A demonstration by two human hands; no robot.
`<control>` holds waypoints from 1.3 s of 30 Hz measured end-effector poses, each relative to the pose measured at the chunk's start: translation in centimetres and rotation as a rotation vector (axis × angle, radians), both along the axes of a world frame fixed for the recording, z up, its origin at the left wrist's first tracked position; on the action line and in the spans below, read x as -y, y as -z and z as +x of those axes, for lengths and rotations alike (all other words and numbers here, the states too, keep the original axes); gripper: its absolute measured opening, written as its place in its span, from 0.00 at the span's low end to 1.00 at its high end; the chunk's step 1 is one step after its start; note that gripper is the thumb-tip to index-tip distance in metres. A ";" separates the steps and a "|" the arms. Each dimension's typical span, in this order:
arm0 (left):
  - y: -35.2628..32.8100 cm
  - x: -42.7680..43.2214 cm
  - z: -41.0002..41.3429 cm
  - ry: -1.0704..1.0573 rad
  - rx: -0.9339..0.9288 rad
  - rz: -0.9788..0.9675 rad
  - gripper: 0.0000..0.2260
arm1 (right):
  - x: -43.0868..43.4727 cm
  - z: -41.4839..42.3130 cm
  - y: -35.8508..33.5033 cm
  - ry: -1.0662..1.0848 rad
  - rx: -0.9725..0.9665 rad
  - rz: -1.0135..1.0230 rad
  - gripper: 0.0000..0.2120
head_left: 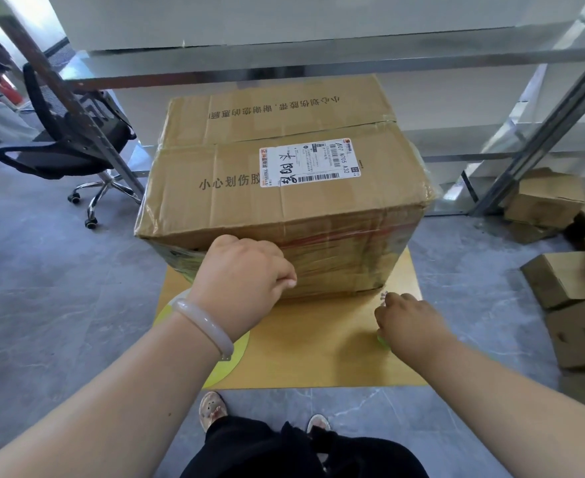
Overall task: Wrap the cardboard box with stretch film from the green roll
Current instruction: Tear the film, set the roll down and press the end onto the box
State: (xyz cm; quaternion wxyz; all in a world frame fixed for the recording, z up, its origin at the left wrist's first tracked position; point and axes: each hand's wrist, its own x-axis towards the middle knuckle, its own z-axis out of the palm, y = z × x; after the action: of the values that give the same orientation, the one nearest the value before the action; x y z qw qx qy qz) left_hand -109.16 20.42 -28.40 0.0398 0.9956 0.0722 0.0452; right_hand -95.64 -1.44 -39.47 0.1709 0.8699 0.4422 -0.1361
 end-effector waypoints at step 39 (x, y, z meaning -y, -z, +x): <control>-2.8 0.4 -0.5 -0.108 -0.076 -0.195 0.10 | -11.6 -7.7 -6.1 0.594 -1.303 1.281 0.13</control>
State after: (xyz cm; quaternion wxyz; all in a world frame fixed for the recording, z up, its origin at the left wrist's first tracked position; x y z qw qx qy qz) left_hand -109.64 20.03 -25.61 0.1311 0.9826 0.1313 0.0023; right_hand -103.37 10.19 -33.37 -0.6578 0.6281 0.2024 -0.3630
